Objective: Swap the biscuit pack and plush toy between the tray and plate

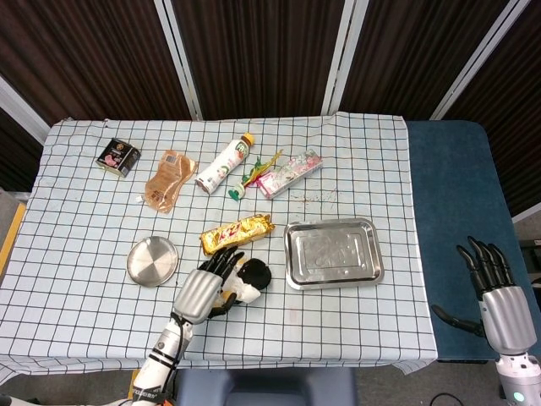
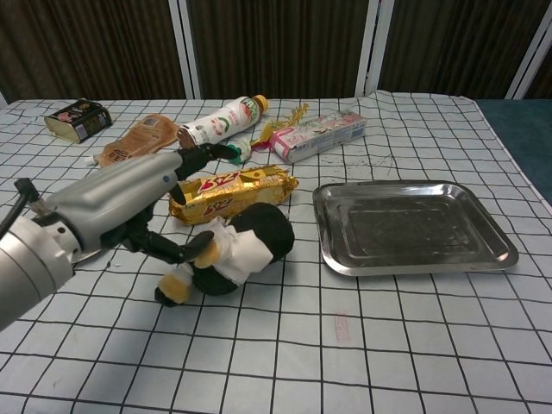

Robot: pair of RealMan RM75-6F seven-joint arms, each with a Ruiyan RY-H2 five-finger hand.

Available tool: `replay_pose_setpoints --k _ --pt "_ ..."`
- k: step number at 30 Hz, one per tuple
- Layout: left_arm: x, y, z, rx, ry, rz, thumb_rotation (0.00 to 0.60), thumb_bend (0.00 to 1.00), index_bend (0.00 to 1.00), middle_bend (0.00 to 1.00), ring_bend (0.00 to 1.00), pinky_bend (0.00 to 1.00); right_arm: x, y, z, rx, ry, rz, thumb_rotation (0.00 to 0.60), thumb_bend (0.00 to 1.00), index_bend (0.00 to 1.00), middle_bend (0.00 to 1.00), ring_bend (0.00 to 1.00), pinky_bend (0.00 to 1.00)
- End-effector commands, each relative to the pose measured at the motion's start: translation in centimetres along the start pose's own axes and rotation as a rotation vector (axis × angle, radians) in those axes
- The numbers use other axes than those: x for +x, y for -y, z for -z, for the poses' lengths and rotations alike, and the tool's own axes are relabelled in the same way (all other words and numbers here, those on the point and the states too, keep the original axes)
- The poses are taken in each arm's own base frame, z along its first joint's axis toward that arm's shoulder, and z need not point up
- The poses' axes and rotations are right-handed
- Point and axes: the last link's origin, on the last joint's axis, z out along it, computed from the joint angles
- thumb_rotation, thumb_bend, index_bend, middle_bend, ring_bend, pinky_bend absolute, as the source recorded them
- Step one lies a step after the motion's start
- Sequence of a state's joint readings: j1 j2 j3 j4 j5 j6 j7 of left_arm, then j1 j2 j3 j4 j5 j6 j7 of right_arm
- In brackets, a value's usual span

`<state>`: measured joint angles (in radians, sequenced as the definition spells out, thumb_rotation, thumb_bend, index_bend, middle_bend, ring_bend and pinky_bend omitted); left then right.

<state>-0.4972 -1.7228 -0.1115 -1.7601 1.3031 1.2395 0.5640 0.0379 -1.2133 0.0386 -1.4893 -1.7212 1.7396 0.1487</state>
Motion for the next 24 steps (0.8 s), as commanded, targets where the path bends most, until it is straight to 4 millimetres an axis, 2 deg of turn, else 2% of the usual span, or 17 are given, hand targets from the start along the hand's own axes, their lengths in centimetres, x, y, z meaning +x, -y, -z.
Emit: replay_pose_setpoints --k 1,4,7,16,24 --pt "1.8 0.9 -0.6 0.030 -0.068 -0.053 0.600 0.44 0.00 0.00 0.00 0.30 0.0 0.0 0.0 0.001 -0.001 -0.002 0.600 0.05 0.00 0.00 0.00 0.00" --pt "2.7 1.7 -2.0 0.048 -0.131 -0.118 0.600 0.44 0.00 0.00 0.00 0.30 0.0 0.1 0.1 0.007 0.000 -0.005 0.600 0.05 0.00 0.00 0.00 0.00" --pt "2.8 2.4 -3.7 0.064 -0.133 -0.157 0.600 0.44 0.00 0.00 0.00 0.29 0.0 0.2 0.2 0.011 0.001 -0.005 0.600 0.05 0.00 0.00 0.00 0.00" --pt "0.1 1.8 -7.0 0.015 0.008 -0.170 0.600 0.44 0.00 0.00 0.00 0.28 -0.2 0.2 0.2 0.013 0.017 -0.001 0.600 0.05 0.00 0.00 0.00 0.00" --pt "-1.1 1.7 -9.1 -0.001 0.082 -0.142 0.600 0.40 0.00 0.00 0.00 0.16 -0.2 0.1 0.2 0.018 0.032 -0.011 0.600 0.05 0.00 0.00 0.00 0.00"
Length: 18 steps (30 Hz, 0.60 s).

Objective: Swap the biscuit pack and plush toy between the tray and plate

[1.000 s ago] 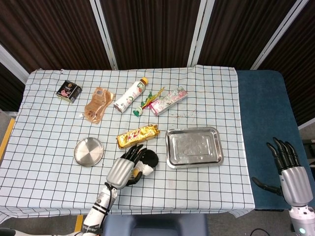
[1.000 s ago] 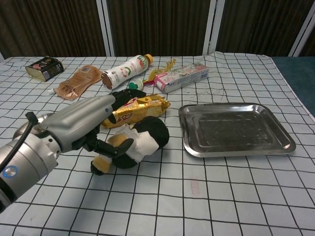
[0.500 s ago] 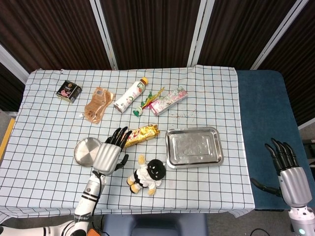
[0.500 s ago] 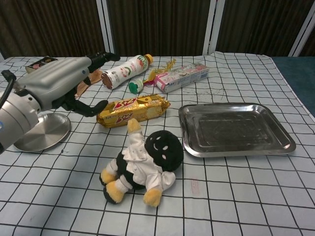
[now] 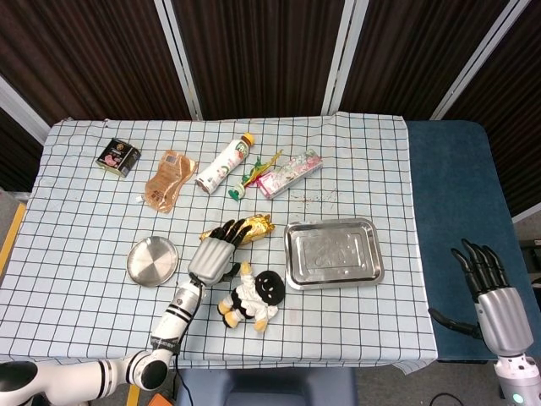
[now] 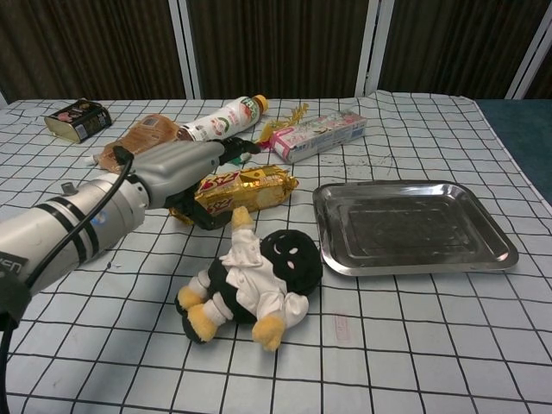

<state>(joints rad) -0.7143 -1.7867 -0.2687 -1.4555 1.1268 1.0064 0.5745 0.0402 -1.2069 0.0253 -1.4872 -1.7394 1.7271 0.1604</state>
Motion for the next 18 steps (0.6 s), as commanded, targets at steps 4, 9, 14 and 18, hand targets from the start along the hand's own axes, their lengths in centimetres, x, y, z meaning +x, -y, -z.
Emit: replay_pose_setpoints --k 4,9,14,18 --pt "-0.2 -0.6 -1.2 -0.020 0.035 0.014 0.600 0.40 0.00 0.00 0.00 0.15 0.0 0.0 0.0 0.002 0.012 -0.005 0.600 0.05 0.00 0.00 0.00 0.00" --pt "-0.8 -1.1 -2.0 -0.016 0.069 0.013 0.600 0.40 0.00 0.00 0.00 0.15 0.0 0.1 0.1 0.007 0.015 -0.009 0.600 0.05 0.00 0.00 0.00 0.00" --pt "-1.1 -1.2 -2.4 -0.011 0.078 0.006 0.600 0.40 0.00 0.00 0.00 0.15 0.0 0.1 0.1 0.007 0.015 -0.012 0.600 0.05 0.00 0.00 0.00 0.00" --pt "-1.7 -1.3 -3.3 0.002 0.080 0.005 0.600 0.39 0.00 0.00 0.00 0.15 0.0 0.1 0.1 0.010 0.019 -0.015 0.600 0.05 0.00 0.00 0.00 0.00"
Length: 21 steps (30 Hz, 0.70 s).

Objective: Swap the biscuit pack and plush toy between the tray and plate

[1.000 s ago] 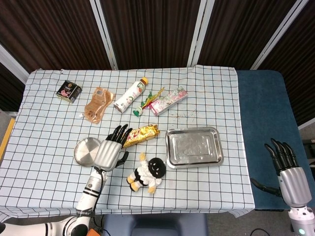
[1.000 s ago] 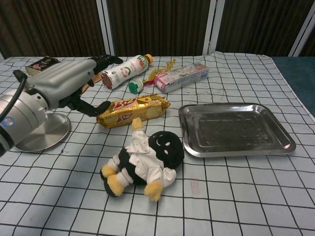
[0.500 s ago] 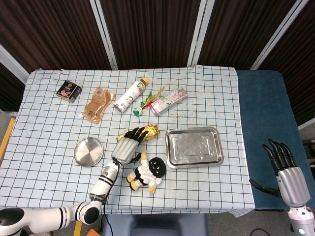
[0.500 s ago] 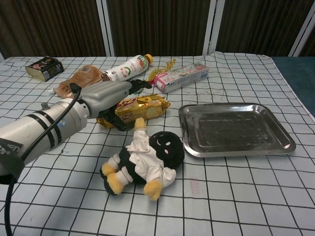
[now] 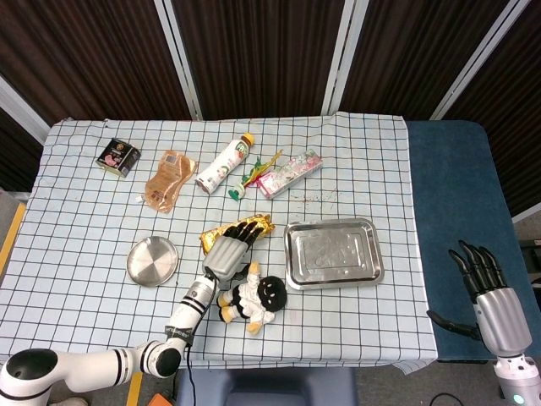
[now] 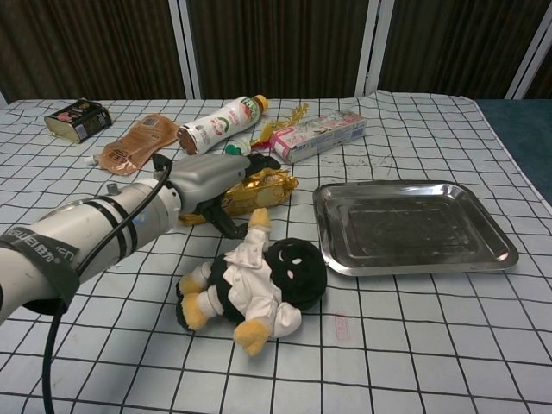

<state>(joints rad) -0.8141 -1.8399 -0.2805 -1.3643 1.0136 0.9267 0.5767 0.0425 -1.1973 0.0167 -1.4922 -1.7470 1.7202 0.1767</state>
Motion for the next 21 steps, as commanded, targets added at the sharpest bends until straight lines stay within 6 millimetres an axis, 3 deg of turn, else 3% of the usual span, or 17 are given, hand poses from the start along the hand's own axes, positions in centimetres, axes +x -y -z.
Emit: replay_pose_setpoints --k 1,9,21 --pt "-0.6 0.1 -1.3 0.024 -0.011 0.003 0.600 0.39 0.00 0.00 0.00 0.15 -0.1 0.0 0.0 0.002 0.006 0.001 0.600 0.05 0.00 0.00 0.00 0.00" --pt "-1.0 0.4 -2.8 0.049 -0.082 0.034 0.600 0.39 0.00 0.07 0.07 0.15 -0.1 0.0 -0.1 0.002 0.015 -0.007 0.600 0.05 0.00 0.00 0.00 0.00" --pt "-1.7 1.0 -3.2 0.069 -0.085 0.002 0.600 0.40 0.03 0.11 0.13 0.18 -0.1 0.0 0.0 0.002 0.018 -0.006 0.600 0.05 0.00 0.00 0.00 0.00"
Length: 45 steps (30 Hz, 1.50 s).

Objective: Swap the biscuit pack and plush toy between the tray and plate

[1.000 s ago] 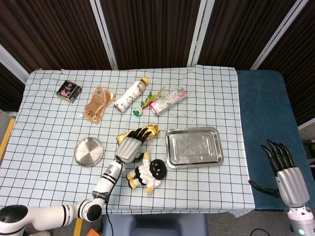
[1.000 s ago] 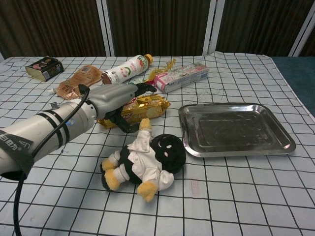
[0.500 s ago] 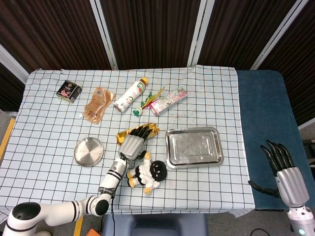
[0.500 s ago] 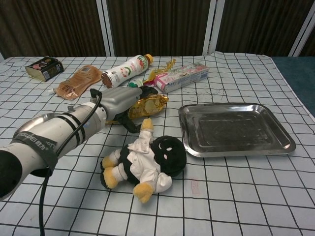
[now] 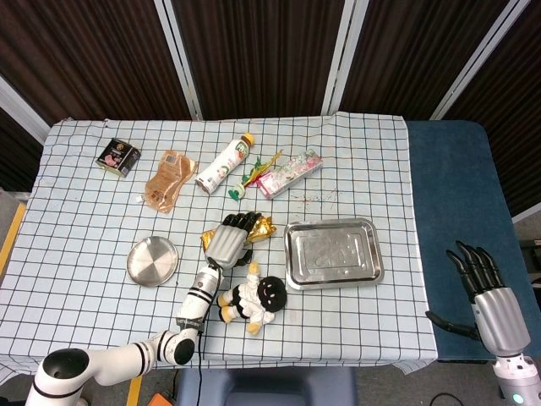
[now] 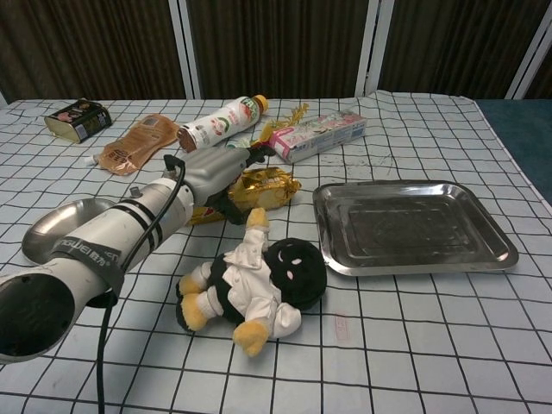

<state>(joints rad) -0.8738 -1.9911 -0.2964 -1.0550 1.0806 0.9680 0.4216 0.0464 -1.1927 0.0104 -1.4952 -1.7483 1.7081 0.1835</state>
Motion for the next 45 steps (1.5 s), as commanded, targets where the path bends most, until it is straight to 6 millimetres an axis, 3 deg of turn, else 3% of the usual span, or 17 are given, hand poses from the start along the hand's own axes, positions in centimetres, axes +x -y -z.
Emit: replay_pose_setpoints --k 1,7,9,14,19,27,33,39,45 --pt "-0.5 0.1 -0.1 0.007 0.016 -0.004 0.600 0.40 0.03 0.11 0.13 0.18 0.0 0.0 0.0 0.000 0.000 0.001 0.600 0.05 0.00 0.00 0.00 0.00" --pt "-1.0 0.6 -0.3 0.031 0.028 -0.016 0.600 0.40 0.08 0.17 0.20 0.23 0.0 0.0 0.0 -0.003 0.003 0.001 0.600 0.05 0.00 0.00 0.00 0.00" --pt "-1.0 0.7 -0.4 0.039 0.016 -0.015 0.600 0.41 0.12 0.23 0.26 0.29 0.0 0.0 0.0 -0.002 0.006 0.002 0.600 0.05 0.00 0.00 0.00 0.00" --pt "-0.9 0.9 -0.4 0.027 -0.040 -0.035 0.600 0.52 0.29 0.49 0.50 0.57 -0.1 0.0 0.0 -0.005 0.008 0.003 0.600 0.05 0.00 0.00 0.00 0.00" --pt "-0.8 1.1 -0.3 0.003 -0.084 -0.059 0.600 0.61 0.39 0.61 0.62 0.71 -0.1 0.0 0.1 -0.005 0.009 0.001 0.600 0.05 0.00 0.00 0.00 0.00" --pt "2.1 3.0 1.5 -0.015 -0.161 -0.113 0.600 0.63 0.42 0.64 0.65 0.73 -0.1 0.0 0.1 -0.006 0.013 -0.002 0.600 0.05 0.00 0.00 0.00 0.00" --pt "4.2 6.8 5.8 0.033 -0.142 -0.133 0.600 0.63 0.42 0.65 0.65 0.74 -0.1 0.1 0.2 -0.005 0.014 -0.006 0.600 0.05 0.01 0.00 0.00 0.00" --pt "5.0 10.7 9.8 0.121 -0.098 -0.152 0.600 0.63 0.42 0.65 0.65 0.74 -0.3 0.1 0.1 -0.008 0.016 0.001 0.600 0.05 0.01 0.00 0.00 0.00" --pt "4.2 12.0 12.4 0.162 -0.071 -0.135 0.600 0.63 0.42 0.65 0.65 0.74 -0.5 0.1 0.0 -0.014 0.021 0.007 0.600 0.05 0.01 0.00 0.00 0.00"
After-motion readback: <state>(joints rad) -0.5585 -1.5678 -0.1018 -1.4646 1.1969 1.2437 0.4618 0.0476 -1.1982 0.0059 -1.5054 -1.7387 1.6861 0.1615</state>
